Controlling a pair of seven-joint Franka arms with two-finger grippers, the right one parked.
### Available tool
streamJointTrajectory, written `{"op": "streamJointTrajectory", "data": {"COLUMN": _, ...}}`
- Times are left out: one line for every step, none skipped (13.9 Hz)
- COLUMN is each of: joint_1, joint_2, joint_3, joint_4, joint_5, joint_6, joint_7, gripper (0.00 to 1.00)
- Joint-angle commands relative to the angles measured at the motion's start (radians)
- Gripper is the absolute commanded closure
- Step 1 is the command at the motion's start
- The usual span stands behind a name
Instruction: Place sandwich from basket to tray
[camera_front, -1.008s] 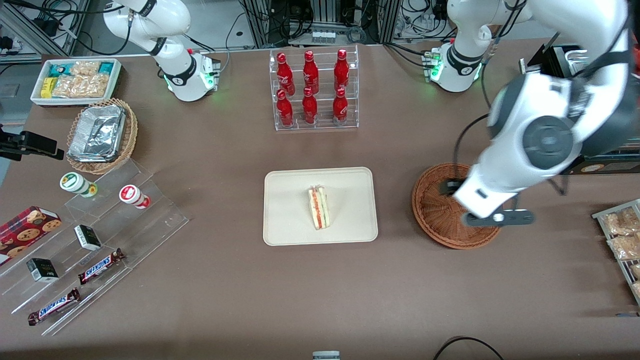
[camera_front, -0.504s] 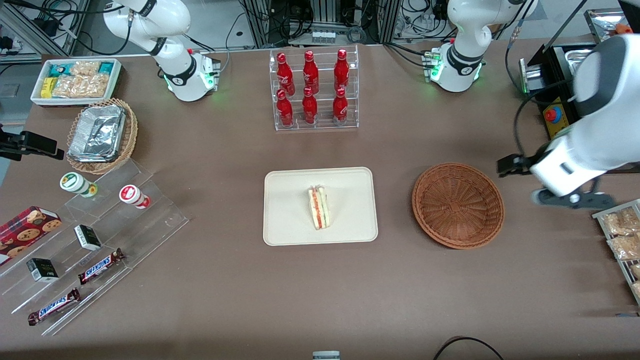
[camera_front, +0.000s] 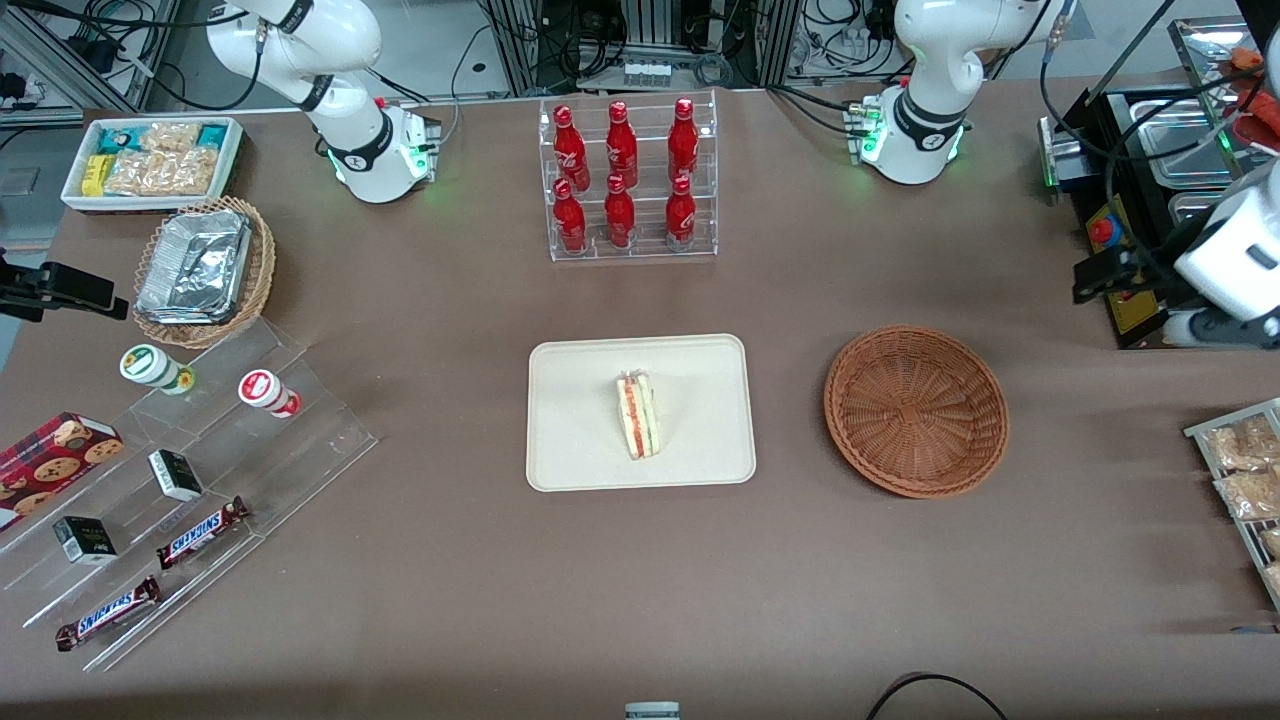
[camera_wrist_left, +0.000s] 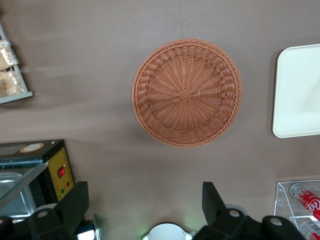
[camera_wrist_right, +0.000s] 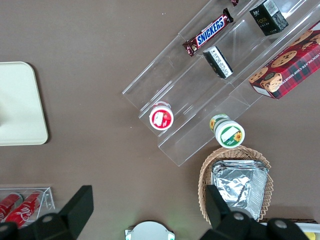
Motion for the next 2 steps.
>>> {"op": "streamJointTrajectory", "data": {"joint_1": -0.023, "joint_2": -0.06, "joint_3": 0.025, "joint_4": -0.068, "joint_5": -0.008, "joint_6": 0.001, "joint_7": 0.012, "gripper": 0.0}}
{"op": "streamJointTrajectory", "data": {"joint_1": -0.023, "joint_2": -0.07, "joint_3": 0.026, "joint_4": -0.084, "joint_5": -0.008, "joint_6": 0.006, "joint_7": 0.012, "gripper": 0.0}}
